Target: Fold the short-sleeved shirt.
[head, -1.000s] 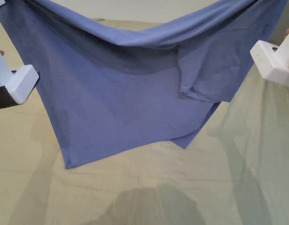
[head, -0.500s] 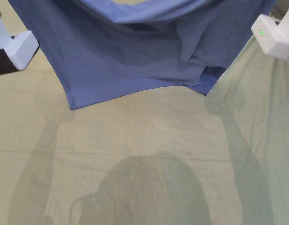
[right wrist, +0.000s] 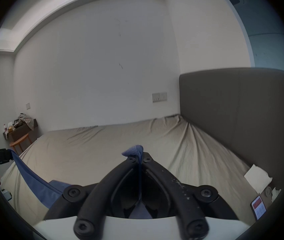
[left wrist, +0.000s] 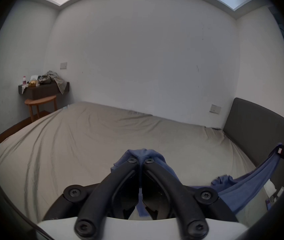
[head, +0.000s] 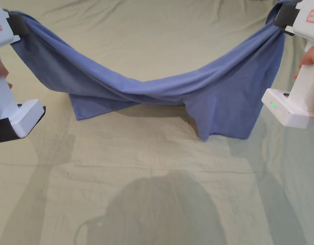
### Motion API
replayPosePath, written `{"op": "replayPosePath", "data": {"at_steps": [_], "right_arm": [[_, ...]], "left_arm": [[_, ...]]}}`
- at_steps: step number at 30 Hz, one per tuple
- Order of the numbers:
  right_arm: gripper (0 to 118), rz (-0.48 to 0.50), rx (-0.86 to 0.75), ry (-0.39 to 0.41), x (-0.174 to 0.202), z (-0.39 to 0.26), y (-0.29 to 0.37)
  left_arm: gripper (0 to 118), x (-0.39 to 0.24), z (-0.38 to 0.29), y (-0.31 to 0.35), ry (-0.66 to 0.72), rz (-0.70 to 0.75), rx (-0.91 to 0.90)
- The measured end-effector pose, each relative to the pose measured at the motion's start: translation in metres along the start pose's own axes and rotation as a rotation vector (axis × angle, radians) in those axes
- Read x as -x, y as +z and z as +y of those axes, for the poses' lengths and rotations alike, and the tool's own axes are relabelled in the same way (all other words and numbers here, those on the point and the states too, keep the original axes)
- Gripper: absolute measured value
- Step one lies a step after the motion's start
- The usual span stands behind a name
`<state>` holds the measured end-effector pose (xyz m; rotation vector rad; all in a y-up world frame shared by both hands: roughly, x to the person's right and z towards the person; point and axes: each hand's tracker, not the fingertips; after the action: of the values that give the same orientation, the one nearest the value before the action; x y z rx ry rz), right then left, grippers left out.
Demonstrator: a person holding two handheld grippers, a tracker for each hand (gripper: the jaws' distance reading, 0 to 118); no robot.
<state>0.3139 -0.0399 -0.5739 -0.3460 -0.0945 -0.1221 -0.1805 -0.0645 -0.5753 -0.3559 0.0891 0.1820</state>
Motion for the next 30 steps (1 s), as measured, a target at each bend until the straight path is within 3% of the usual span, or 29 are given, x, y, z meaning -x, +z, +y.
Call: {"op": "replayPosePath", "data": {"at_steps": [3,8,12,16,18,19,23,27,30], "right_arm": [[2,-0.004,0.064,0.046,-0.006,-0.009,0.008],[2,0.017,0.129,0.093,-0.019,-0.030,0.037],[2,0.034,0.122,0.045,-0.034,-0.050,0.080],[2,0.042,0.126,0.092,-0.036,-0.070,0.138],[2,0.061,0.148,0.070,-0.043,-0.079,0.167],[2,0.050,0.174,0.042,-0.047,-0.084,0.181],[2,0.014,0.247,0.065,-0.061,-0.113,0.233],[2,-0.018,0.358,-0.016,-0.078,-0.153,0.282],[2,-0.072,0.420,0.024,-0.085,-0.183,0.313]], "left_arm": [[0,0.006,-0.010,0.007,-0.073,0.008,0.057],[0,0.024,-0.031,0.042,-0.056,-0.019,0.089],[0,0.031,-0.054,0.087,-0.119,-0.022,0.073],[0,0.047,-0.070,0.137,-0.055,-0.049,0.097],[0,0.054,-0.078,0.163,-0.045,-0.040,0.110],[0,0.059,-0.083,0.177,-0.056,-0.036,0.124],[0,0.079,-0.107,0.225,-0.051,-0.018,0.189],[0,0.092,-0.138,0.267,-0.064,0.008,0.283],[0,0.098,-0.167,0.298,-0.075,0.039,0.366]]}}
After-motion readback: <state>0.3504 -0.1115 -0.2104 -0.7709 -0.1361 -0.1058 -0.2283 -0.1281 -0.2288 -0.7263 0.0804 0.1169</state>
